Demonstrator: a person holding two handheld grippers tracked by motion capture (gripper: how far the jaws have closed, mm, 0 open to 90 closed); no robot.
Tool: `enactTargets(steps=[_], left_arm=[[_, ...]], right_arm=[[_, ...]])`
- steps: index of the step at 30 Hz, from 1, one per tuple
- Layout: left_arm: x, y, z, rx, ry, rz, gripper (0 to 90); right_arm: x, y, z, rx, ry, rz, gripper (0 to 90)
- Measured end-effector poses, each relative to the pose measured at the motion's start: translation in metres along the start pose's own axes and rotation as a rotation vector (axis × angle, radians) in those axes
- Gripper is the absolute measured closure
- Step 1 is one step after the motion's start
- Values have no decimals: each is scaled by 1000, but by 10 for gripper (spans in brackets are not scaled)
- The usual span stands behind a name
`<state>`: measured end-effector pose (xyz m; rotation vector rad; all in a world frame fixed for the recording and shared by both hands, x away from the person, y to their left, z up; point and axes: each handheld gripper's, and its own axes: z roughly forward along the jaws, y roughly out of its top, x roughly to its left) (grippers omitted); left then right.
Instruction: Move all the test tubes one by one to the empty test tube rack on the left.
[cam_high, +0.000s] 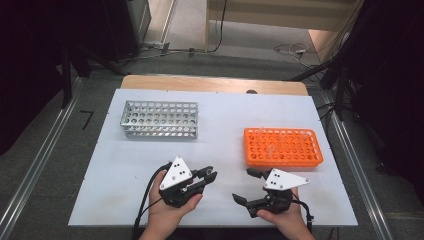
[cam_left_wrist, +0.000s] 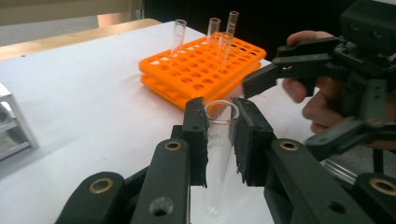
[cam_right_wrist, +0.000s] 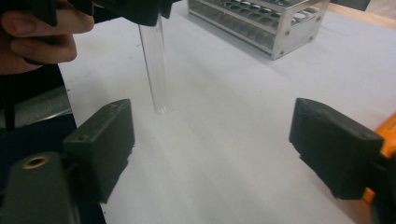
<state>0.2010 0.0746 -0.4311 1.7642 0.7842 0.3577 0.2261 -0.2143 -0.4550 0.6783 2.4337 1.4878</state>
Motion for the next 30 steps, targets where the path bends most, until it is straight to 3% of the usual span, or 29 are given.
enactTargets(steps=[6, 16, 30], left_arm=[[16, 7, -6, -18, 29, -15, 758], [48, 27, -9, -45, 78, -32, 759], [94, 63, 5, -65, 151, -29, 758]], right_arm=[[-13, -5, -14, -12, 4, 23, 0], [-32, -19, -38, -7, -58, 48, 0], [-47, -30, -57, -32, -115, 81, 0]])
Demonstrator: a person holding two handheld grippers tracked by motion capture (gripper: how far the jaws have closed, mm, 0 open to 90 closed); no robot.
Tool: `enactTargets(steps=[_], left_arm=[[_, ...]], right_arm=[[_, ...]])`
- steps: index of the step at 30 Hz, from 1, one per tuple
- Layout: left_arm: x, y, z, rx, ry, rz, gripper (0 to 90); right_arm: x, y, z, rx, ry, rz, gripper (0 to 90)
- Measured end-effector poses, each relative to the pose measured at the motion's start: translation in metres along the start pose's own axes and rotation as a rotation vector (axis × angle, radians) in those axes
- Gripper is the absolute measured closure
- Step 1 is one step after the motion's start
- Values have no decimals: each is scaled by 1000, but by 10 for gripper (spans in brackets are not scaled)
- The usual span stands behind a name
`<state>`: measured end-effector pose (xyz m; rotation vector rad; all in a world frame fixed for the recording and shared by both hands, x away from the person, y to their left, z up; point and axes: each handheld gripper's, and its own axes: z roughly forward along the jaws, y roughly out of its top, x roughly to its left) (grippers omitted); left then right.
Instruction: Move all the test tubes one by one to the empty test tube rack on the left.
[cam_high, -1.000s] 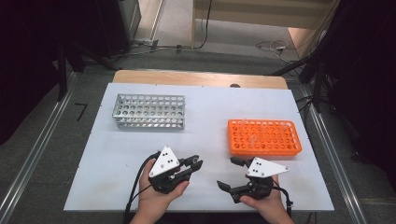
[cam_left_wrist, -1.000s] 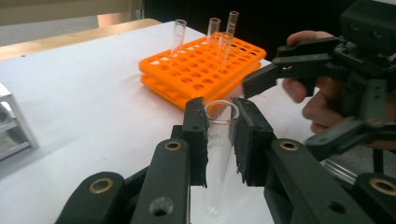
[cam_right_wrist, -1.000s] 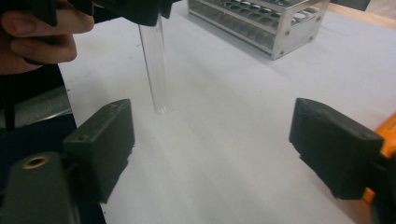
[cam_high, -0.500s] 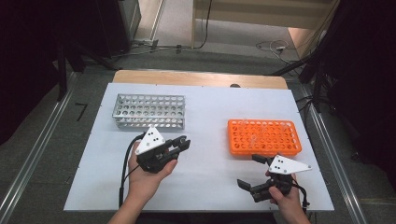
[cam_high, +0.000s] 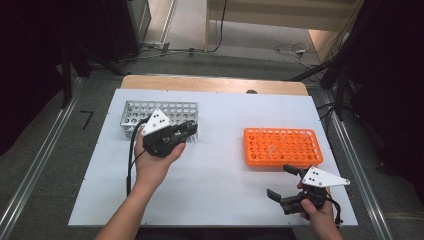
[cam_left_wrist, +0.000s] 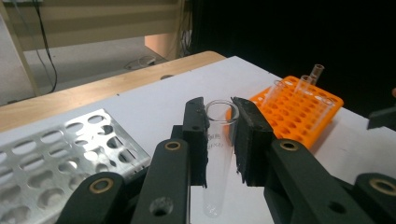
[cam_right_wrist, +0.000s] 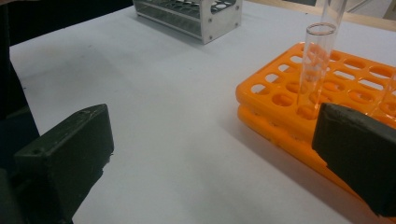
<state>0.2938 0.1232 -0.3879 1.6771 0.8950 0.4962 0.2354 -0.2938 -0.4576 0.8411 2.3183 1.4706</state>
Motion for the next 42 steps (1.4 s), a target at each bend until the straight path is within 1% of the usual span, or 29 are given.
enactTargets(steps=[3, 5, 10, 12, 14, 16, 19, 21, 25, 27, 29, 30, 32, 35, 39, 41, 42], left_arm=[[10, 6, 7, -4, 7, -11, 758], [18, 9, 13, -5, 15, -18, 758], [32, 17, 26, -16, 38, -36, 759], [37, 20, 31, -16, 47, -34, 758], [42, 23, 36, -15, 61, -33, 759], [49, 26, 41, -21, 72, -45, 758], [57, 30, 49, -27, 96, -44, 758], [63, 32, 53, -38, 104, -57, 759], [73, 36, 63, -53, 137, -69, 758], [78, 38, 68, -59, 143, -78, 759], [82, 39, 73, -57, 162, -76, 759], [83, 40, 76, -54, 163, -77, 759], [87, 40, 80, -50, 178, -73, 759], [91, 37, 87, -57, 190, -80, 758], [94, 32, 95, -34, 205, -93, 758], [94, 30, 99, -18, 223, -81, 758], [94, 29, 100, -14, 223, -77, 758]], right_arm=[[-2, -1, 0, 3, -10, -3, 0], [-2, -2, 0, 0, -7, -3, 0], [-3, -2, 0, -2, -6, -3, 0], [-3, -2, 0, -2, -7, -4, 0], [-3, -2, 0, -2, -5, 0, 0], [-4, -3, 0, -2, -5, -1, 0], [-4, -3, 0, -3, -8, 0, 0], [-4, -3, 0, -4, -8, 1, 0], [-5, -3, 0, -4, -8, 1, 0], [-5, -3, 1, -3, -8, 2, 0], [-5, -3, 1, 0, -9, 3, 0], [-5, -4, 1, 0, -9, 3, 0], [-5, -4, 1, 2, -11, 4, 0], [-6, -4, 1, 1, -10, 5, 0], [-6, -4, 1, 2, -9, 8, 0], [-7, -4, 1, 2, -9, 10, 0], [-7, -4, 1, 2, -8, 10, 0]])
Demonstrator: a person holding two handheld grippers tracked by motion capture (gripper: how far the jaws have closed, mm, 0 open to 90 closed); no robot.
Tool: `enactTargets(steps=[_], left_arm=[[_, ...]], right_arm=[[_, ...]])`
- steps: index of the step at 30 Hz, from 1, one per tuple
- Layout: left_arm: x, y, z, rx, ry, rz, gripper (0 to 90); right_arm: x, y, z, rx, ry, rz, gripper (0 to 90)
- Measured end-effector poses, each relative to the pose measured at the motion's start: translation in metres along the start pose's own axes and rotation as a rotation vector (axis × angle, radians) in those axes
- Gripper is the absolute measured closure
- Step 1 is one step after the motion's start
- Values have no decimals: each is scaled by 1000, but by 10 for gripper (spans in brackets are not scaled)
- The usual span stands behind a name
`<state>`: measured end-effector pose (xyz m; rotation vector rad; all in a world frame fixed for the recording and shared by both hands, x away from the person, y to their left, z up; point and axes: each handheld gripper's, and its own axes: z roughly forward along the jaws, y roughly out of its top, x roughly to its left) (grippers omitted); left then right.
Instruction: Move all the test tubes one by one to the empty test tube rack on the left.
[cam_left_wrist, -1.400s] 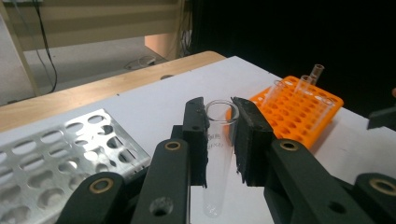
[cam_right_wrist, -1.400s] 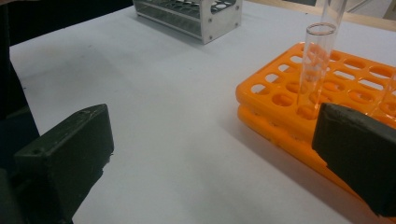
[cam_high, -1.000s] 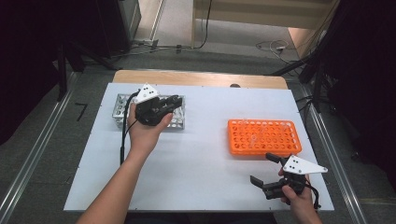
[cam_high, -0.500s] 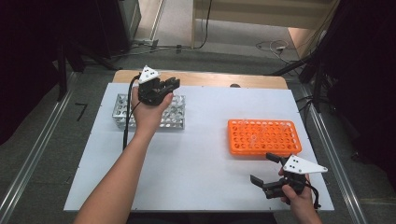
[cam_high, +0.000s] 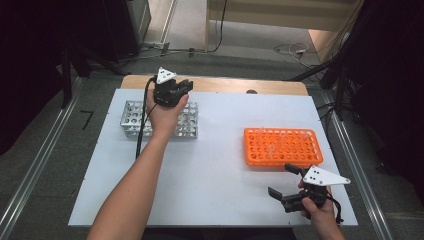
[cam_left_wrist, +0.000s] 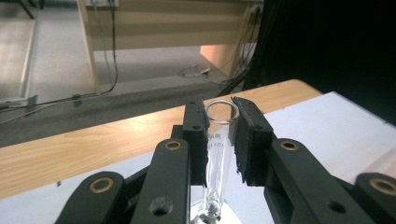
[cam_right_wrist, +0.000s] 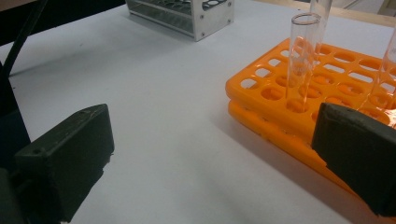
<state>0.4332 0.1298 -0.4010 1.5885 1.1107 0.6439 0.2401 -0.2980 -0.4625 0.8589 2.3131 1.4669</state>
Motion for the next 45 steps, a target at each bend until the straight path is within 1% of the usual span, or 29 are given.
enactTargets(steps=[2, 4, 6, 10, 12, 16, 23, 25, 29, 36, 39, 41, 45], left_arm=[[-1, -2, 3, 5, -4, 0, 759], [-2, -3, 5, 15, -3, 12, 758], [-3, -5, 8, 28, 4, 20, 758], [-4, -9, 12, 40, 14, 23, 758], [-5, -10, 13, 48, 17, 33, 758], [-6, -14, 15, 58, 20, 35, 758], [-3, -22, 19, 75, 20, 19, 757], [-4, -23, 20, 77, 23, 22, 757], [-5, -26, 22, 96, 26, 35, 757], [-3, -28, 25, 133, 21, 13, 748], [-3, -28, 25, 153, 28, 12, 702], [-3, -28, 25, 165, 27, 10, 700], [-1, -27, 23, 172, 22, 0, 657]], right_arm=[[0, 0, 0, 0, 1, 0, 0], [0, 0, 1, 1, 1, -4, 0], [0, 0, 1, 1, 3, -5, 0], [1, 0, 0, 0, 5, -4, 0], [1, 0, 0, 0, 6, -5, 0], [1, 0, 1, 1, 7, -7, 0], [1, 0, 1, 7, 11, -6, 0], [1, 0, 1, 7, 12, -9, 0], [2, 0, 1, 7, 13, -7, 0], [1, 1, 1, 5, 14, -2, 0], [2, 1, 1, 7, 13, -3, 0], [2, 1, 1, 6, 13, -4, 0], [2, 1, 2, 5, 13, -4, 0]])
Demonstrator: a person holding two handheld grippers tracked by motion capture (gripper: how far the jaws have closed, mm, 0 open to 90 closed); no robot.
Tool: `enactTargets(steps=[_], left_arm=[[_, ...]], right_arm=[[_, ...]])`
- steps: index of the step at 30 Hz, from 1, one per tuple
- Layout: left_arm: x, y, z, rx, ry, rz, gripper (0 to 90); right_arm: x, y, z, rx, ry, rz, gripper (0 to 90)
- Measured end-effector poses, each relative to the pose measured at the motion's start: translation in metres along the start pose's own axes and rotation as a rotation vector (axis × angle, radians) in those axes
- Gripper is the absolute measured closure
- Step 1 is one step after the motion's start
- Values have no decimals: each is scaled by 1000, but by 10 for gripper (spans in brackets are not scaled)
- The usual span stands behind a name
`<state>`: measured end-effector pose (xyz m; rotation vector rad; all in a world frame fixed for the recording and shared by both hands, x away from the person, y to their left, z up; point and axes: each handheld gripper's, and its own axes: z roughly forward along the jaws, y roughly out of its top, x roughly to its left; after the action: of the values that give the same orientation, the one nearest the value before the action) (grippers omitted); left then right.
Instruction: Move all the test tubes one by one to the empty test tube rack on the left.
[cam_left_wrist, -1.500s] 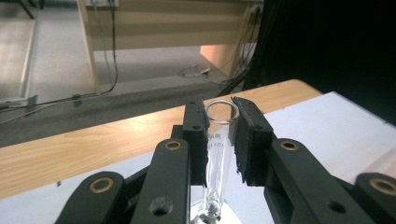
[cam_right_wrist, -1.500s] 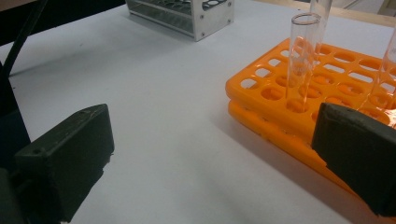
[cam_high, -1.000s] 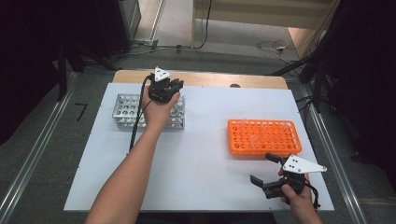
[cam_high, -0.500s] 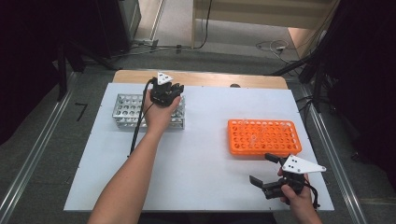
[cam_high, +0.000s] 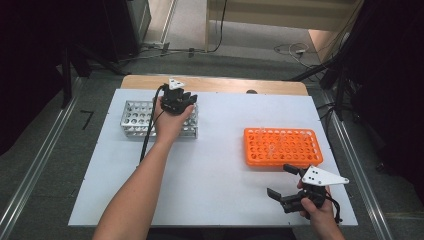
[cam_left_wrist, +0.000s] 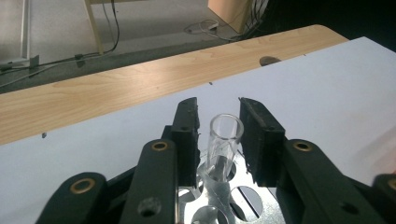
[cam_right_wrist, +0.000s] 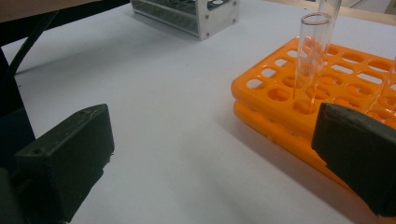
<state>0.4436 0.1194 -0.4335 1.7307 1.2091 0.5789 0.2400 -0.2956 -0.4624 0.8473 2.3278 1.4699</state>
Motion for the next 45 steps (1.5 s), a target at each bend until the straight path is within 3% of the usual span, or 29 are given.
enactTargets(steps=[4, 7, 14, 21, 26, 40, 45], left_arm=[[1, 0, -4, 4, -15, -1, 566], [0, 0, -9, -9, -20, -4, 444], [-3, -2, -28, -46, -78, -22, 177], [-10, -6, -50, -66, -127, -18, 17], [-14, -16, -66, -94, -160, -18, 0], [-38, -48, -110, -131, -215, 24, 0], [-45, -60, -122, -143, -231, 0, 0]], right_arm=[[-1, 0, 0, -2, -2, 6, 0], [-1, 0, -1, -6, -4, 12, 0], [-1, 3, 0, -6, -8, 15, 0], [0, 5, 1, 1, -10, 18, 0], [2, 7, 3, 8, -30, 1, 0], [-3, 17, 14, 6, -35, 38, 0], [-12, 24, 24, 5, -42, 59, 0]])
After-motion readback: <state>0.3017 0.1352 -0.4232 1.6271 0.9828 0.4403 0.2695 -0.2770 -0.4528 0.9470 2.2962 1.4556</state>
